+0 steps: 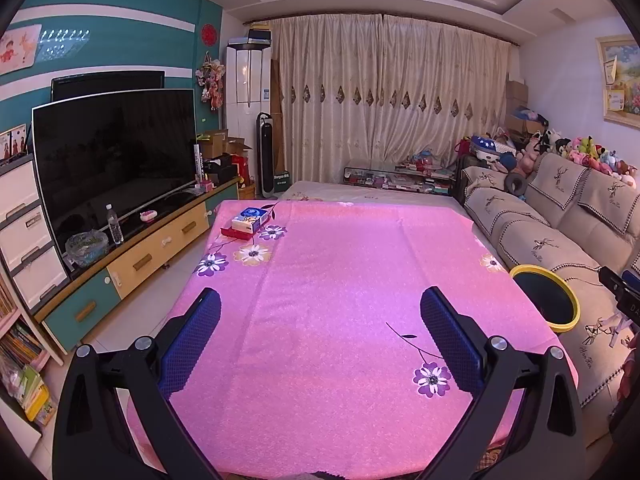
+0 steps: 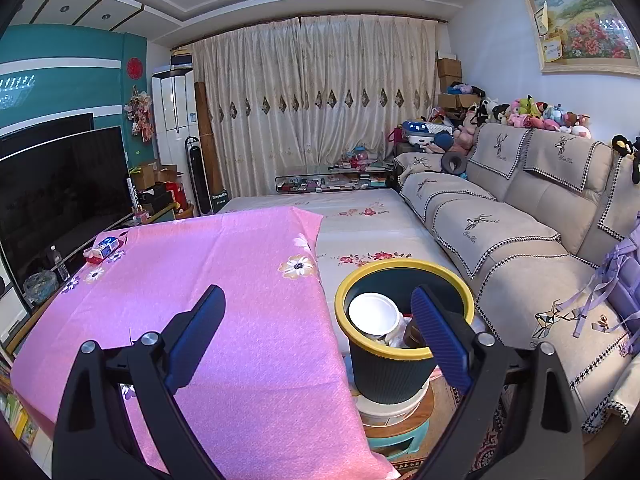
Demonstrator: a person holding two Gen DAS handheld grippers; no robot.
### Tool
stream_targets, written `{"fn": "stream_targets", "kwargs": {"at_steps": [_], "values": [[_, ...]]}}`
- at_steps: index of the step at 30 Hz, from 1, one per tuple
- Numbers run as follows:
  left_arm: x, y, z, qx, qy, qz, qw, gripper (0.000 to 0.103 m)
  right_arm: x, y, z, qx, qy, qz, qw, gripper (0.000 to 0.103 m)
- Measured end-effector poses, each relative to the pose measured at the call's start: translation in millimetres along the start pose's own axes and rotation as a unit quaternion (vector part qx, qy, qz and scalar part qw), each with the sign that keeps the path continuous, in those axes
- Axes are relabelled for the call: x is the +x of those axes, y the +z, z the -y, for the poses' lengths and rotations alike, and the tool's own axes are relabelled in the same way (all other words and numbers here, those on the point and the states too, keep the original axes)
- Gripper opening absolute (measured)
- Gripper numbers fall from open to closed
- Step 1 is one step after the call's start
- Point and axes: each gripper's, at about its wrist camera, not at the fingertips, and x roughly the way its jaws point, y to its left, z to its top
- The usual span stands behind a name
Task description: Collect trash
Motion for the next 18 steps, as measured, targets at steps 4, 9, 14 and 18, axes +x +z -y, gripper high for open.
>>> {"fn": "stream_targets", "kwargs": {"at_steps": [4,9,14,18], "values": [[1,0,0,0.000,0.000,0.002,1.0000,0.098,1,-1,-1,0.000,0.000,-0.002,1.000,0.090],[7,3,-1,-0.004,-0.011,-0.006,0.9999,0.098,5,0,-1,0.000,0.007,-0.004,1.000,0.090],[54,11,-9,-0.002,-0.014,-0.047,0.9988,0.098,30,14,-12,-0.003,0.045,-0.012,0.999,0.095],[119,20,-17,0.007,0.018,-0.065,0.9977,0.098,85,32,-39,-0.018,0.065,-0.030,0.997,0.096]]}}
